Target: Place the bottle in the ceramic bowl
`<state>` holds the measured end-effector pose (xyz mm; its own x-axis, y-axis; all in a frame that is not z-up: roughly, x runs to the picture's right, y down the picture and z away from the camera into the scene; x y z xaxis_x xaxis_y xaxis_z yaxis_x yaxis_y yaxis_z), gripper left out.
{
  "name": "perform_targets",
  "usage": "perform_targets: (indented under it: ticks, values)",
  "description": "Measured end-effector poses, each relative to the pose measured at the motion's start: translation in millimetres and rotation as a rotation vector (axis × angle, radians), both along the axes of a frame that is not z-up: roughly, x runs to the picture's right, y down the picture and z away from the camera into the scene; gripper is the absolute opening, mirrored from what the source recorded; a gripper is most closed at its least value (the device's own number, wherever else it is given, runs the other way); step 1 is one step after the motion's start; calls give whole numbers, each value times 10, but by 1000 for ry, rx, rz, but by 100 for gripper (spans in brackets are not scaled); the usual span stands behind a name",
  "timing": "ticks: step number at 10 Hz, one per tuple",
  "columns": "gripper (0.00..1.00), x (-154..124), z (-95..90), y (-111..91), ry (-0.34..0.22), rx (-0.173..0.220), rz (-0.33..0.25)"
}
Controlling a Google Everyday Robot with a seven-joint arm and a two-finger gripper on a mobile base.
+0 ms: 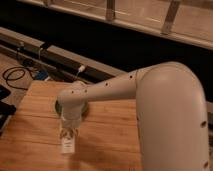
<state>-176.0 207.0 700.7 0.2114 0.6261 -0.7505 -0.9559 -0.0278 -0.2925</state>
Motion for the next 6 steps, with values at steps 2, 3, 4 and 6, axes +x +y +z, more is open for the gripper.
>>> perform_targets:
  ticks: [2, 3, 4, 6]
  values:
    - [0, 133, -136, -479, 21, 52, -13]
    - [0, 188, -127, -770, 20, 82, -31]
    - [0, 213, -50, -998, 3, 120, -57]
    - [0, 93, 83, -1252, -58, 192, -93]
